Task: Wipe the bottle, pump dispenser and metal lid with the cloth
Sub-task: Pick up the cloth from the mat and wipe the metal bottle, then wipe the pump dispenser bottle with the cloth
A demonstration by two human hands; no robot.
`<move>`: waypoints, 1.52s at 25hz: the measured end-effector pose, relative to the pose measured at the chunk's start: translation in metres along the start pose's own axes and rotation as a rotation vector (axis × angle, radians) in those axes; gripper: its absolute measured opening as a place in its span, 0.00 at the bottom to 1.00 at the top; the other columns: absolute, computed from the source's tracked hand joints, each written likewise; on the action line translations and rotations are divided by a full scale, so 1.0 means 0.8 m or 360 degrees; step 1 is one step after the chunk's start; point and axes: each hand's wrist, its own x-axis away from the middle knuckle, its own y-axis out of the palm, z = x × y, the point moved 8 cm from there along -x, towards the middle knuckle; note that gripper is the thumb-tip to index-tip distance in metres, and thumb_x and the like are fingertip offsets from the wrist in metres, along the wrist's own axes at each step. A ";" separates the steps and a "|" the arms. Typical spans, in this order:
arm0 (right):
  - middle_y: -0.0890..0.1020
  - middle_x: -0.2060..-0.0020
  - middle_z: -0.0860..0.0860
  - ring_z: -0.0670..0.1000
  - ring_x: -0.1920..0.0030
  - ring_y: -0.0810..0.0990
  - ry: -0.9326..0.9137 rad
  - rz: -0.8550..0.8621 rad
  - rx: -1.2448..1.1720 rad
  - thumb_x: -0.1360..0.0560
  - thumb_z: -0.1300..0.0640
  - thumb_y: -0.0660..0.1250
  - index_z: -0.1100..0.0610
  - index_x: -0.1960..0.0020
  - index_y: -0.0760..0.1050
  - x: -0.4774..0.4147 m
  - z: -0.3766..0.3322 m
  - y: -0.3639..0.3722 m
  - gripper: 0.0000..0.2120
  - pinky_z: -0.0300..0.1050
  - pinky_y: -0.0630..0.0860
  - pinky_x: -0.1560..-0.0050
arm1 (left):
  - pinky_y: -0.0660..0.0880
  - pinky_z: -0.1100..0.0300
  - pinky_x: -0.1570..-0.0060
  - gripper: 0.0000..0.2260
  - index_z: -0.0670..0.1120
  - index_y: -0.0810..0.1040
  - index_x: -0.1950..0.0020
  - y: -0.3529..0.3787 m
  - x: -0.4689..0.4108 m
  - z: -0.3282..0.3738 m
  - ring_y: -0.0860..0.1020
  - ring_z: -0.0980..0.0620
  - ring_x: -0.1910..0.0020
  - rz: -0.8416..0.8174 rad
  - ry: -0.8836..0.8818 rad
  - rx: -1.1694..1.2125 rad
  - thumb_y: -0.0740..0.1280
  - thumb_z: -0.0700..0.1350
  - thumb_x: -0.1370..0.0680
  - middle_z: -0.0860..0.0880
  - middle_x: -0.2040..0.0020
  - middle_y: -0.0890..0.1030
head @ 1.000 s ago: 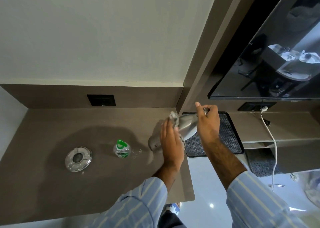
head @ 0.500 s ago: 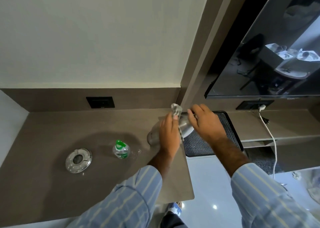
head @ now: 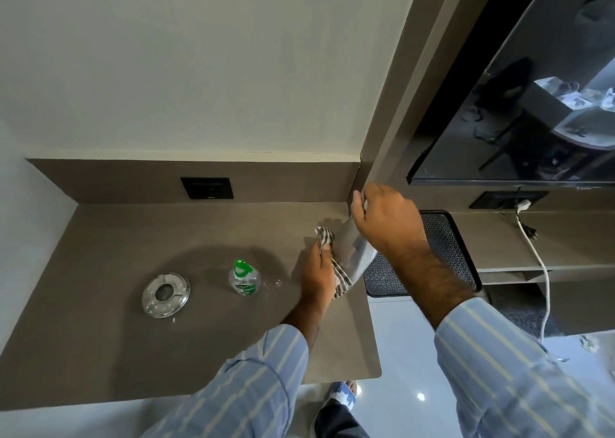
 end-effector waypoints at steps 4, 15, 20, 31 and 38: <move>0.78 0.59 0.55 0.59 0.63 0.80 0.0032 -0.0030 -0.0054 0.16 0.44 0.58 0.58 0.50 0.74 0.004 -0.009 0.006 0.18 0.48 0.74 0.64 | 0.61 0.75 0.53 0.16 0.41 0.77 0.32 -0.008 -0.005 -0.005 0.78 0.42 0.37 0.0046 -0.0065 0.0013 0.58 0.45 0.14 0.40 0.35 0.81; 0.77 0.60 0.50 0.55 0.60 0.80 0.0159 0.0091 0.0095 0.22 0.28 0.55 0.54 0.53 0.74 0.032 -0.027 -0.002 0.29 0.47 0.78 0.64 | 0.72 0.64 0.58 0.16 0.43 0.77 0.32 -0.075 0.031 -0.016 0.79 0.44 0.40 -0.0257 -0.0415 0.0205 0.59 0.49 0.16 0.41 0.36 0.80; 0.82 0.41 0.56 0.59 0.39 0.79 0.0330 0.0091 0.0110 0.22 0.28 0.57 0.56 0.37 0.77 0.049 -0.028 -0.013 0.33 0.58 0.81 0.44 | 0.78 0.45 0.38 0.14 0.46 0.80 0.38 -0.129 0.053 0.059 0.83 0.43 0.43 -0.0306 -0.0237 0.0523 0.60 0.52 0.17 0.43 0.43 0.85; 0.85 0.46 0.58 0.58 0.46 0.84 0.0037 -0.0640 -0.0866 0.26 0.60 0.75 0.60 0.39 0.82 0.113 -0.150 0.159 0.16 0.52 0.80 0.41 | 0.83 0.55 0.56 0.14 0.46 0.83 0.42 -0.325 -0.033 0.002 0.87 0.46 0.54 0.0322 -0.0310 0.0892 0.65 0.53 0.20 0.43 0.51 0.88; 0.82 0.35 0.57 0.57 0.34 0.80 0.0081 -0.1013 -0.1001 0.35 0.57 0.83 0.60 0.30 0.78 0.105 -0.197 0.284 0.35 0.43 0.72 0.33 | 0.77 0.69 0.61 0.09 0.63 0.82 0.54 -0.309 -0.046 -0.033 0.84 0.61 0.57 0.0261 -0.0217 0.0258 0.62 0.57 0.19 0.55 0.53 0.87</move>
